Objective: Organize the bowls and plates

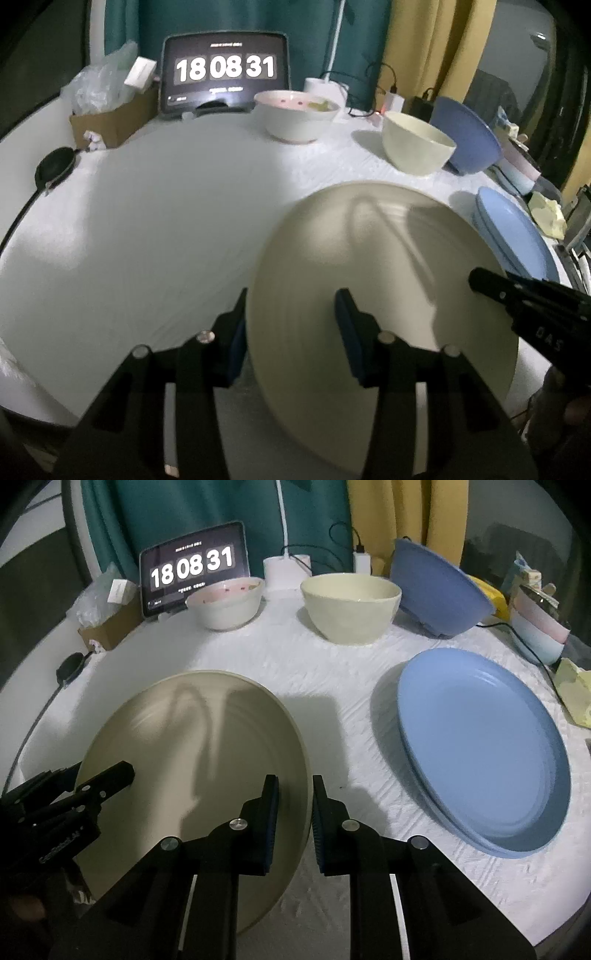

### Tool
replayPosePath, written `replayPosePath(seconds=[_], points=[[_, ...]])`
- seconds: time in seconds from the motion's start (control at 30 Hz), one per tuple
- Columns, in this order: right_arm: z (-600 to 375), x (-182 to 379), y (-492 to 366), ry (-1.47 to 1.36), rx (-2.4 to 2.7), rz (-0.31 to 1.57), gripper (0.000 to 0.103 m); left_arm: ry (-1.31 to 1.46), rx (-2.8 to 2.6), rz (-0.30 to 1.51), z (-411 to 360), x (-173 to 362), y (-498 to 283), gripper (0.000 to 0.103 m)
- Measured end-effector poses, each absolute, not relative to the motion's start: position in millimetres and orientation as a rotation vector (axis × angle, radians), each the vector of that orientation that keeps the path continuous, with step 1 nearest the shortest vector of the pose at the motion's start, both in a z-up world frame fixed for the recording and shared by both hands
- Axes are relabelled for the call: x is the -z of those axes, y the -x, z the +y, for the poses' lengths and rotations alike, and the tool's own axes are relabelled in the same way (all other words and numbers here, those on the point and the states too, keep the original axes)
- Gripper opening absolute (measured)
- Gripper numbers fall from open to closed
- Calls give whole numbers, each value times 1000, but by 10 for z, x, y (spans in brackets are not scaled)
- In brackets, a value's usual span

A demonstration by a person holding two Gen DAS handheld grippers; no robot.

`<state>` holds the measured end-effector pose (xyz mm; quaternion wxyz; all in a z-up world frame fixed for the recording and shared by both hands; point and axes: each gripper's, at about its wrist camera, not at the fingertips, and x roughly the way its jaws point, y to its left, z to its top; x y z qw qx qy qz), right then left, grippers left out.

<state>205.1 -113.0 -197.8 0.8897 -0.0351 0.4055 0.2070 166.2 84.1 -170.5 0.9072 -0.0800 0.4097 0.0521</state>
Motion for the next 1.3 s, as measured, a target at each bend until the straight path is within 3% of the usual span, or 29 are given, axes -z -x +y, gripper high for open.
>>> replayPosePath(seconds=[1.3], points=[[-2310,1640,-2216,-99,-296,738,18,21,44,815,-341,1270,-1999,45]])
